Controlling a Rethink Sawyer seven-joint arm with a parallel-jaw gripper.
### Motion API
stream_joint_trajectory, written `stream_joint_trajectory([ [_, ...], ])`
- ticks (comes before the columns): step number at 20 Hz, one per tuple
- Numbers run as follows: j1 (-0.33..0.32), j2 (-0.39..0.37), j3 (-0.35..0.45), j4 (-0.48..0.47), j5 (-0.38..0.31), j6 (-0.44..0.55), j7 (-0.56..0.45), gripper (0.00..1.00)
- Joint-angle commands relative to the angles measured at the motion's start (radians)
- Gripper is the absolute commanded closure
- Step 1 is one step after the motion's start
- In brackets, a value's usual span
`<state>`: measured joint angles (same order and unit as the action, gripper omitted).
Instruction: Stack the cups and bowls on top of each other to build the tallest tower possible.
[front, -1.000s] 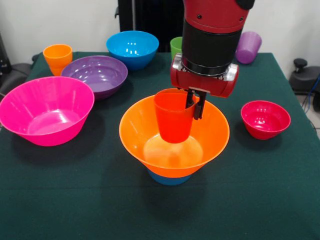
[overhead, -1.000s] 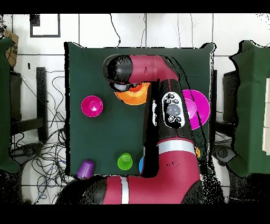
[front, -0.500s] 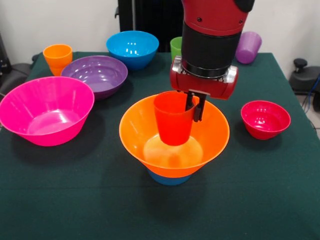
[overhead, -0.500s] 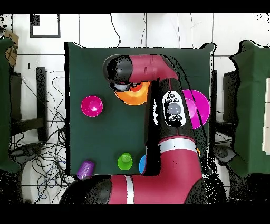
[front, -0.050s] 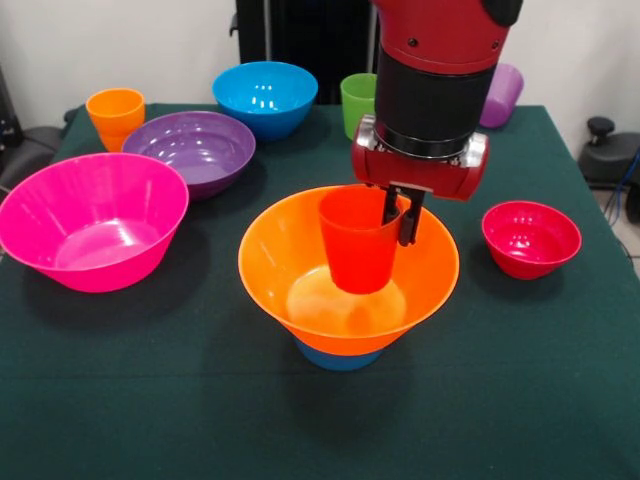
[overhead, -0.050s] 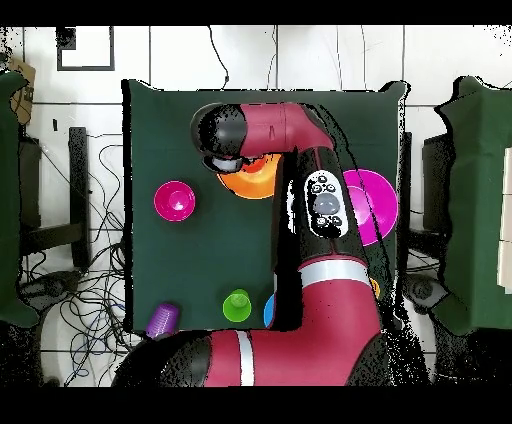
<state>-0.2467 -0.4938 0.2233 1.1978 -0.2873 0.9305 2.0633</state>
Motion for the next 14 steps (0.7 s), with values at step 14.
stream_joint_trajectory([
  [14,-0.031,0.051,0.093,0.021,-0.099,-0.026,-0.257,1.00],
])
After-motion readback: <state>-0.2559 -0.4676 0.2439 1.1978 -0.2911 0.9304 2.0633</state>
